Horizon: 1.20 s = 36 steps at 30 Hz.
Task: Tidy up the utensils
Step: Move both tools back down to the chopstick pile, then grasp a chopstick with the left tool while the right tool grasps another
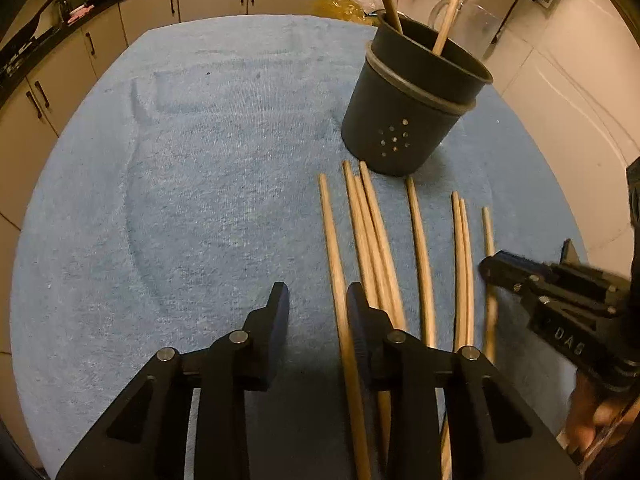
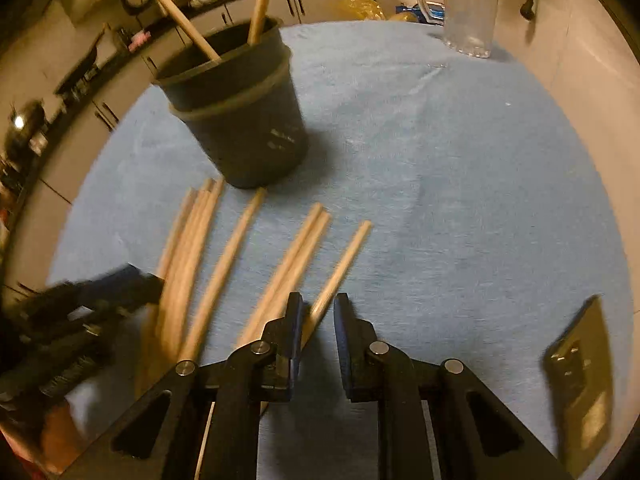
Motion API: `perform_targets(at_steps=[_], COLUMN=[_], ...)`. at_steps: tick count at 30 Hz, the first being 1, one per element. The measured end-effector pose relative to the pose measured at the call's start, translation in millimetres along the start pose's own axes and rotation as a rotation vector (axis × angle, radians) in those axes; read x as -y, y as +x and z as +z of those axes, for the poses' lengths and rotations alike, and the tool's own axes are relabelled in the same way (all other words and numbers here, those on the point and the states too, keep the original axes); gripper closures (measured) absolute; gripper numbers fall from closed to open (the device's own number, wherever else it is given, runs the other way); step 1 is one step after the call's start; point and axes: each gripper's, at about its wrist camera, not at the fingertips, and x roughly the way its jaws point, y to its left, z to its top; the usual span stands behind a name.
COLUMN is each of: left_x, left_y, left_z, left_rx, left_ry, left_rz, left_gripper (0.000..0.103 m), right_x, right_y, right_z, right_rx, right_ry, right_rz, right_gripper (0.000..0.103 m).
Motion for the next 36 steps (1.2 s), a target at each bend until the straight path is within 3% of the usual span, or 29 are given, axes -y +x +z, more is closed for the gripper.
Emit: perform_targets(at_steps=[4,6,9,10,12,15,17,23,27,32,36], left_x=[5,8,15,17,15,4,-2,-6,-4,4,7], left_y=[0,2,9,10,10,3,-8,-55,-100,-139,-149], left_z=[2,4,13,13,13,9,3,-6,-31,-35,-31], left_rx=[-0.013,-0.023,-0.019,-0.013,0.002,0.002,0.041,0.180,0.307,0.421,0.446], left_ry=[0.018,0.015,0.040,0.047,0.039,-0.004,-0.023,-0.057,-0.063,-0.057,-0.052], left_rz=[0.025,0.028,0.081,0.095,0.135,0.035,0.017,-0.024,-0.027,-0.024,-0.027], left_gripper=[0.073,0.066,0.067,0.071,0.095,0.097,0.097,0.097,0.097,0.097,0.097], right_x=[12,17,14,14,14,24,27,25,19,3,-8], right_y=[-3,-2,1,2,2,-3,-11,-54,-93,-143,-163], right_z=[-2,-1,3,4,5,-2,-7,-20,-31,-52,-63], right_rx=[-0.013,-0.022,-0.015,-0.013,-0.004,0.018,0.053,0.186,0.356,0.602,0.694], right_ry=[0.009,0.039,0.051,0.048,0.050,0.096,0.127,0.154,0.132,0.063,0.038], right_rz=[-0.012,-0.001,0.002,0.005,0.024,0.083,0.139,0.251,0.303,0.279,0.267], right_gripper=[0.089,0.088,0.088,0.088,0.090,0.096,0.096,0.096,0.096,0.096,0.096])
